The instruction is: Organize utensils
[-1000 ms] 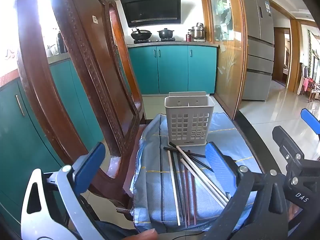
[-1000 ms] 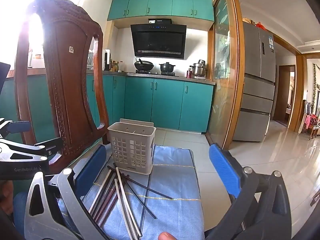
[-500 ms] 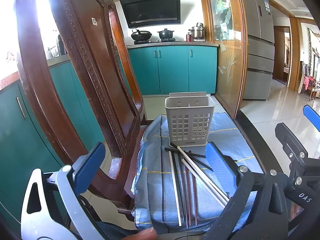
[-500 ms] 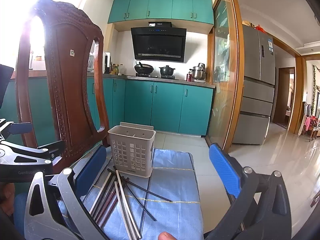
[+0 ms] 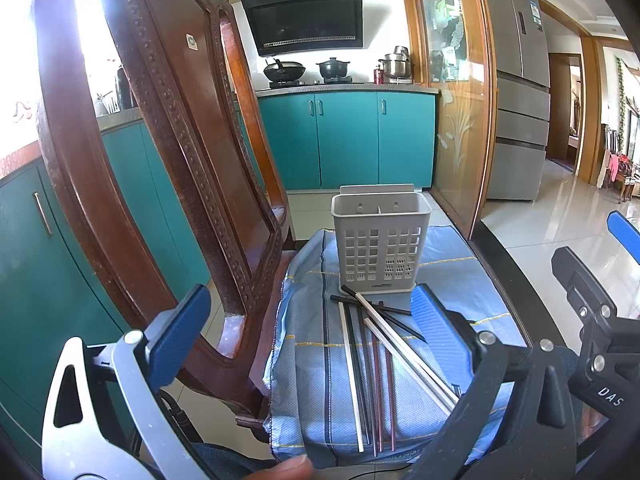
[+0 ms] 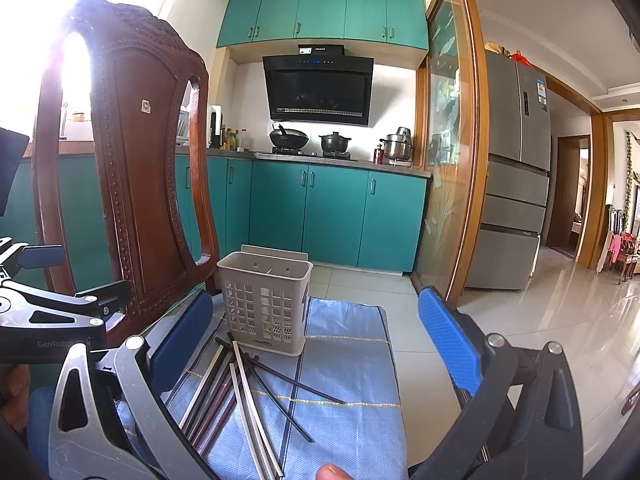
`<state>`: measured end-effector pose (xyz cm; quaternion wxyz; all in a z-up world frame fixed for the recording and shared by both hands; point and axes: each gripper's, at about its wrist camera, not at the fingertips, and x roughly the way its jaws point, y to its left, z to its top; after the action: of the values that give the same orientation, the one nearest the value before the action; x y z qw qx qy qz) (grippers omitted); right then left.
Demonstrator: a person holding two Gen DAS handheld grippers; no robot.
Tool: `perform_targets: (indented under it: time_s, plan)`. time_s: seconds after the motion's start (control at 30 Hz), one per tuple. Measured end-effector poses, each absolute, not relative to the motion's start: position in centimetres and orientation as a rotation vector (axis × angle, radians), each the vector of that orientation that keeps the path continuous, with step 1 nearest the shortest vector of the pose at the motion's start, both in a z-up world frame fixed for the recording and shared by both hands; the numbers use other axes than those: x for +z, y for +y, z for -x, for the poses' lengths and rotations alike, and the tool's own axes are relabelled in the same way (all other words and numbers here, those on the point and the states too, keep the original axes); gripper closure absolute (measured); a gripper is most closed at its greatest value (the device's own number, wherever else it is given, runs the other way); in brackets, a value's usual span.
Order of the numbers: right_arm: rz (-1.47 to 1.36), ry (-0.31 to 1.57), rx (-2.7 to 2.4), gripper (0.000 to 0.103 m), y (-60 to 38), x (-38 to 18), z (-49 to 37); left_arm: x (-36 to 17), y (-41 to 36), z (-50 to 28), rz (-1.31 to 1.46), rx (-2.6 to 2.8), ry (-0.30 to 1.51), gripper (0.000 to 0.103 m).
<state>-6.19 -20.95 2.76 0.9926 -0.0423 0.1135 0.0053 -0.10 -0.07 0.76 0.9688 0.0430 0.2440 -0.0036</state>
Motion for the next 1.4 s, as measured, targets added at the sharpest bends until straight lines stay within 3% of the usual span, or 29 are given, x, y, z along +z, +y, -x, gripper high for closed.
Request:
perform_targets:
  time_s: [1.4]
  plan:
    - [0.081,0.213,0.014,0.002,-21.16,2.56,6.37,0.33,0.01,0.04,-0.08,0.003,0.491,0.004]
